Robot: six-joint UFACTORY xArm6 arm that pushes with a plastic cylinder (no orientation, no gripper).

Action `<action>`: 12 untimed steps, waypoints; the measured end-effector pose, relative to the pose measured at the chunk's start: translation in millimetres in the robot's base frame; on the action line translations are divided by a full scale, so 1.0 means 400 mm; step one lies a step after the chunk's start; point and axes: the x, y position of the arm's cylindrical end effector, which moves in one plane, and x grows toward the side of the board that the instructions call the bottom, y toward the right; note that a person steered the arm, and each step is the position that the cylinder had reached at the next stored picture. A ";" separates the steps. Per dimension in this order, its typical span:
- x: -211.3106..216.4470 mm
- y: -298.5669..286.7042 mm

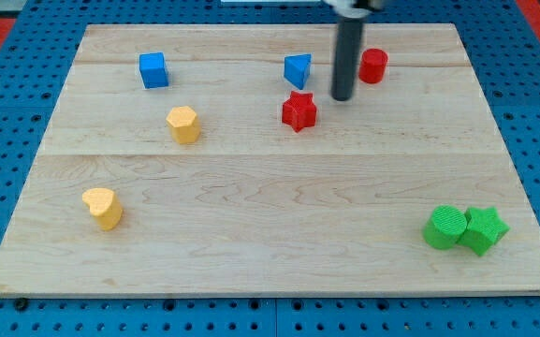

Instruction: Move the red star diagonally top left to the yellow heart

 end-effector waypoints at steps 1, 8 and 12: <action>0.091 -0.002; 0.004 -0.380; 0.032 -0.782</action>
